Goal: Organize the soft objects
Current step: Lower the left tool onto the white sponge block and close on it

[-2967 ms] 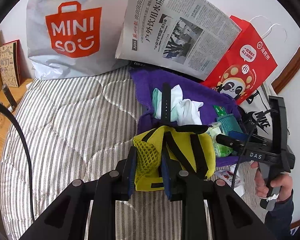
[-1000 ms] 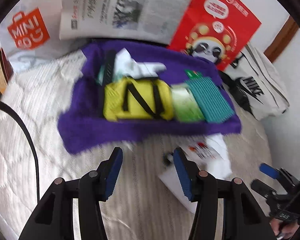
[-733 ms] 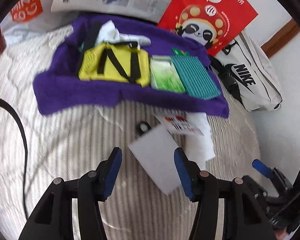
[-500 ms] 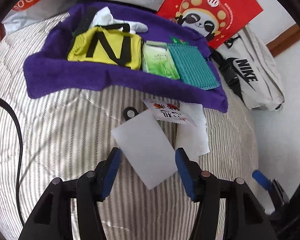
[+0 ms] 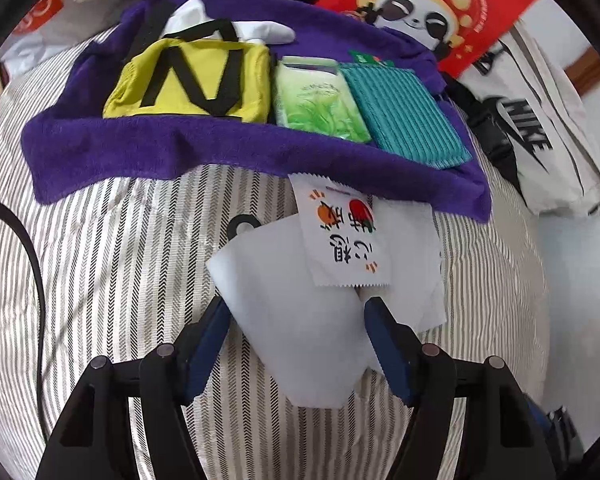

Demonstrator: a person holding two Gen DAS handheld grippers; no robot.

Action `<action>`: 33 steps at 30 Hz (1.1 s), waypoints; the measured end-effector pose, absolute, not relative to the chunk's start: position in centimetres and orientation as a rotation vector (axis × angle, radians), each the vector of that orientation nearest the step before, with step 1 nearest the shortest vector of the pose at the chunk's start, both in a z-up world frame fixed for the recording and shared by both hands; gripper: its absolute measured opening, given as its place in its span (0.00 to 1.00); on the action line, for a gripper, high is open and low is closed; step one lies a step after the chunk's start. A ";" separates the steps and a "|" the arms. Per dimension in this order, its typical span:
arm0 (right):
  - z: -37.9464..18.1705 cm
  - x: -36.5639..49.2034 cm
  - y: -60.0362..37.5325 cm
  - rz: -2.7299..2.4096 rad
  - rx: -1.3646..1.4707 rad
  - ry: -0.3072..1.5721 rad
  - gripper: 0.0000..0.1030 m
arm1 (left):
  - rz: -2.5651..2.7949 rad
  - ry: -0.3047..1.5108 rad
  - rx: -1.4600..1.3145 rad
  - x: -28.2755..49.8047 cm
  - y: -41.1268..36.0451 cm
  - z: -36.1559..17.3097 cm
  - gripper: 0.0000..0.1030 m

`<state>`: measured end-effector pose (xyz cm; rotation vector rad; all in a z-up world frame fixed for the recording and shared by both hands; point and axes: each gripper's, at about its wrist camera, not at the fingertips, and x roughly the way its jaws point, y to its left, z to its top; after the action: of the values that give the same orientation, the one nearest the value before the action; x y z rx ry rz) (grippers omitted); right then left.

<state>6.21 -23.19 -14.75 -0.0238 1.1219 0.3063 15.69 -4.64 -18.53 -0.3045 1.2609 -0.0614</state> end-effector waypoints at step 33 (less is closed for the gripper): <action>-16.1 5.6 -22.9 0.308 -0.025 1.172 0.74 | -0.058 1.238 -0.215 13.7 -4.1 -17.3 0.66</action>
<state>5.63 -22.94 -16.10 -0.0252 1.1721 0.3081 13.73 -4.06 -17.29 -0.2147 1.2381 -0.0582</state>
